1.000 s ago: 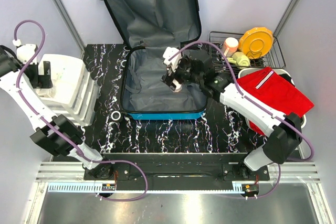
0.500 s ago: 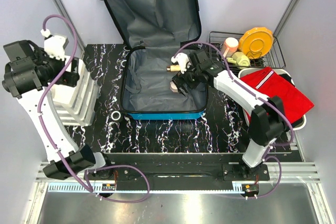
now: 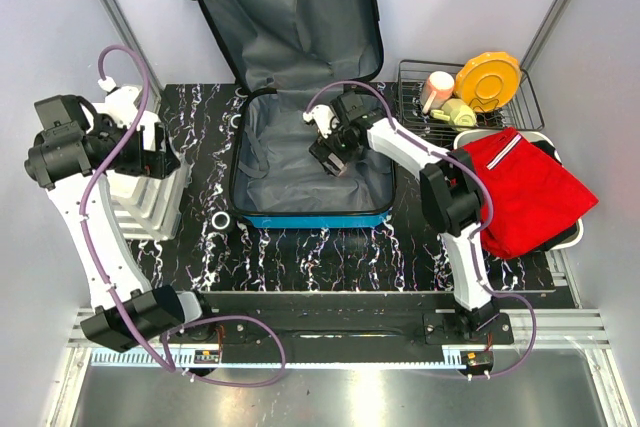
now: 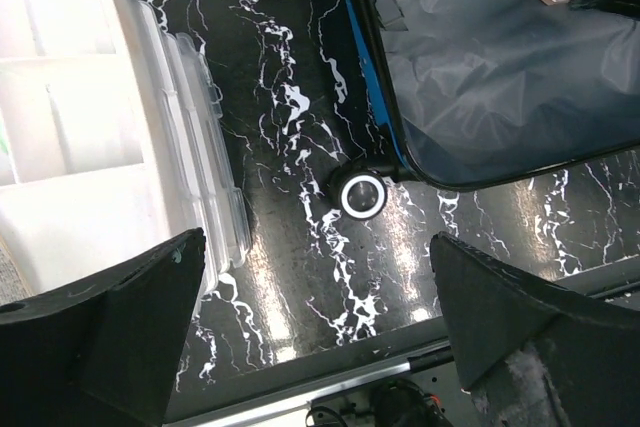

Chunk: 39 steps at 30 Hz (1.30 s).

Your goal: Open, take out, and arrange the luggage

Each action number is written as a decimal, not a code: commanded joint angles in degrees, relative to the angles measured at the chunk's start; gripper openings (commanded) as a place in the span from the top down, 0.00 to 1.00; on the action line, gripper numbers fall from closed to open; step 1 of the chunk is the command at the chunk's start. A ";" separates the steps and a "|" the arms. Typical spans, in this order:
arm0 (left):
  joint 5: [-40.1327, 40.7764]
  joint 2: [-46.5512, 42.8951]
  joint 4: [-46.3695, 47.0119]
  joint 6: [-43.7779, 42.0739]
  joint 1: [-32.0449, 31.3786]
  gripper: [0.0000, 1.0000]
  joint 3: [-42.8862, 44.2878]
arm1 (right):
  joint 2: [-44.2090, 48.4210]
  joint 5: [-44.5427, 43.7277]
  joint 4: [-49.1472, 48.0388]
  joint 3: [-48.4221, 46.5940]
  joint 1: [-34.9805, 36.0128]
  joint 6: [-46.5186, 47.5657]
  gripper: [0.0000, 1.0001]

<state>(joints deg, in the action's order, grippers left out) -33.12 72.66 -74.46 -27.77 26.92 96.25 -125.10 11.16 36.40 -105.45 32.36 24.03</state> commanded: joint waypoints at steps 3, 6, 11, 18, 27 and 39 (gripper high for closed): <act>-3.44 -3.23 1.07 1.66 -0.20 0.01 -0.80 | -4.45 -0.53 2.00 -6.26 0.16 3.57 0.00; -3.79 -3.14 1.07 2.19 -0.20 0.01 -1.15 | -5.50 -0.35 2.01 -6.44 0.16 4.00 0.01; -4.84 -3.23 2.38 3.33 -0.20 0.01 -2.55 | -7.61 -0.43 2.01 -7.92 0.16 4.09 0.09; -6.95 -3.05 4.32 4.83 -0.20 0.01 -5.01 | -6.48 -0.44 1.83 -8.54 0.16 2.86 0.41; -11.07 -2.79 6.95 5.18 -0.20 0.01 -5.89 | -0.33 3.77 3.32 -11.79 0.07 -1.60 0.59; -33.39 -12.97 44.57 18.76 -0.29 0.01 -25.21 | 7.15 41.38 -0.18 -24.54 -3.18 -34.52 0.64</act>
<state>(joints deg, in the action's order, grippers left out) -53.28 65.01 -55.13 -19.29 26.81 77.03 -123.59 34.04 41.36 -124.42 30.59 7.31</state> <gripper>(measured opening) 0.988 0.720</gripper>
